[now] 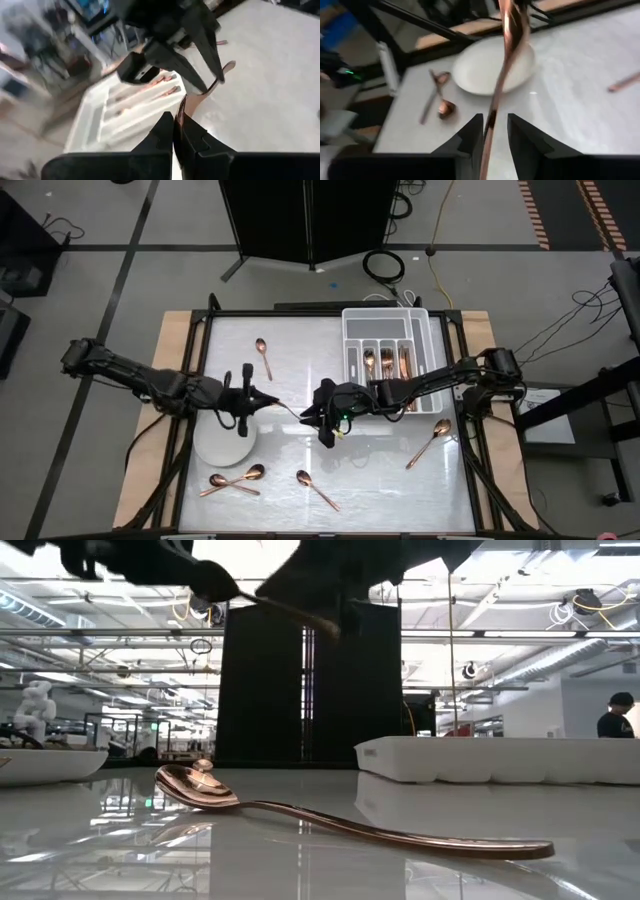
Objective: Sort silverware
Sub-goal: Put the bronze spoon into the silverware tray
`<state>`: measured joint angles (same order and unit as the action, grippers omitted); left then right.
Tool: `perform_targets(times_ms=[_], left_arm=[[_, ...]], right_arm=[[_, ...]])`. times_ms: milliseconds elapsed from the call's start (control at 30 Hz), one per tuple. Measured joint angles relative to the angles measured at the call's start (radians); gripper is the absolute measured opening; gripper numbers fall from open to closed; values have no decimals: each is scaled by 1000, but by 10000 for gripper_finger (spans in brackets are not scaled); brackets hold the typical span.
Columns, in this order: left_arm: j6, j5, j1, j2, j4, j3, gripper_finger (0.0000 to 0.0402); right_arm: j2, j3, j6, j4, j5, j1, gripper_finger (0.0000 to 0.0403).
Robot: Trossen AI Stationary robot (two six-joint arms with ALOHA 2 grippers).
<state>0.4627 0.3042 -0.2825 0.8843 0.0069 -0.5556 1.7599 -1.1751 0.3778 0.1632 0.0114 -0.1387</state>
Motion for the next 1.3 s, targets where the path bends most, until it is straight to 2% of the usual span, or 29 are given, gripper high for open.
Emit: perform_targets(times_ms=[100, 200, 300, 467, 667, 767, 1067, 1300], left_arm=[[-129, 20, 1, 2, -105, -46, 2], [-192, 41, 4, 5, -148, -52, 2], [-213, 70, 16, 9, -177, -52, 1], [-230, 37, 36, 14, -140, -52, 1], [-239, 37, 60, 38, -144, -52, 1], [-228, 37, 68, 55, -142, -52, 0], [-217, 37, 69, 76, -110, -52, 0], [-218, 11, 69, 76, -93, -52, 0]], right_arm=[[0, -1, -2, -52, 77, -3, 77], [0, -2, -5, -70, 119, -9, 76], [0, 0, -6, -70, 146, -8, 76], [4, 0, -18, -90, 222, -6, 75], [10, 0, -27, -69, 226, -7, 77], [10, 0, -55, -69, 223, -7, 94], [22, -45, -79, -87, 218, -7, 188], [77, -44, -57, -96, 229, -6, 200]])
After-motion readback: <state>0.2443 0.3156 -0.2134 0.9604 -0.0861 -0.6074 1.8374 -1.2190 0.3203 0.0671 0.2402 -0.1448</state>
